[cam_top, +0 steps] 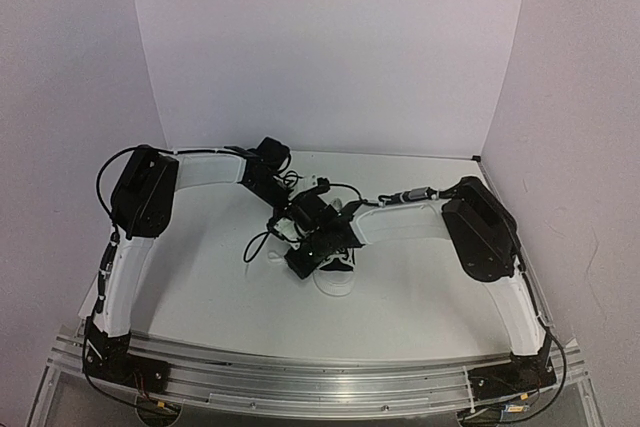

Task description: Tie the shoes

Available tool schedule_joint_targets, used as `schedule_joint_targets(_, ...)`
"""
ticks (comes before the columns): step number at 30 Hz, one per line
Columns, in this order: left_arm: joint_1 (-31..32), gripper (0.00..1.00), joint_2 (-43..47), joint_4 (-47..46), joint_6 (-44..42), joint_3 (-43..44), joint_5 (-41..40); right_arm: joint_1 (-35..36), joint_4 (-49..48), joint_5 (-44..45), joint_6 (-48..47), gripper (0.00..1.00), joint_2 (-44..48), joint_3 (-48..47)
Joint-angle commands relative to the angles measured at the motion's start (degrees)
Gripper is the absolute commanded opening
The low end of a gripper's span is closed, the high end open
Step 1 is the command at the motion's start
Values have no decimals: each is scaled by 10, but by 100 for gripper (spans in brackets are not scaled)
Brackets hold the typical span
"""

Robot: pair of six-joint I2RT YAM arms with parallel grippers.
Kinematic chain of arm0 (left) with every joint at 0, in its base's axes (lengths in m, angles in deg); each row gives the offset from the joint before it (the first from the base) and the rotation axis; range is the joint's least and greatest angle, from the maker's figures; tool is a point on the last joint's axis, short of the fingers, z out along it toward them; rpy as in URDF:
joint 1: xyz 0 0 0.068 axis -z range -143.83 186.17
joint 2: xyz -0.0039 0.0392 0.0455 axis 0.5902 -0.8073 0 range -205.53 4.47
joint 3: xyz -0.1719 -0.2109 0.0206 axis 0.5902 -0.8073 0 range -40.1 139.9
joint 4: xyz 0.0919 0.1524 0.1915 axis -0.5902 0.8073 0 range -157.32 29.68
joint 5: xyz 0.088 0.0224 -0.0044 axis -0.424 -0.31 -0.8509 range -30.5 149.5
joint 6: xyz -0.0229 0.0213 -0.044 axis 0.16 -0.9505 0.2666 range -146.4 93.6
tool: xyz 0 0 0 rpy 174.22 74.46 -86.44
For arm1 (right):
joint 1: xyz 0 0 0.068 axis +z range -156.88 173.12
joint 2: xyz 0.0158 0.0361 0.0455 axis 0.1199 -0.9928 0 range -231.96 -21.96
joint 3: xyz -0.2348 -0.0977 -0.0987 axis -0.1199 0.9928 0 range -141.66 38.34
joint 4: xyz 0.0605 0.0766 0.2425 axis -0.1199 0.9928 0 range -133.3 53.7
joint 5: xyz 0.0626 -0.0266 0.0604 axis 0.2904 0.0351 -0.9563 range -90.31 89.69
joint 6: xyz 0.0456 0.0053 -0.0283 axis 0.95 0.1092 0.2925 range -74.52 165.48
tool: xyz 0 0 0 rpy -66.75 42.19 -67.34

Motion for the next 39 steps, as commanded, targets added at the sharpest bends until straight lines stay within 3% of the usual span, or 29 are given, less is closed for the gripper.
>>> schedule_joint_targets(1,2,0,11,31,-7,20,-16,-2,53,-40,45,0,71,17)
schedule_joint_targets(6,1,0,16,50,5,30,-54,-6,23,-54,98,0,169,57)
schedule_joint_targets(12,1,0,31,71,7,27,-108,-60,-27,-10,190,0,324,214)
schedule_joint_targets(19,0,0,43,125,9,32,-157,-190,-30,77,276,0,517,416)
schedule_joint_targets(25,-18,0,60,130,24,26,-182,-323,-19,92,343,0,644,537)
schedule_joint_targets(33,-60,0,112,134,8,-24,-250,-385,15,74,363,0,684,574)
schedule_joint_targets(39,-103,0,156,94,-7,-126,-279,-442,9,15,368,0,610,581)
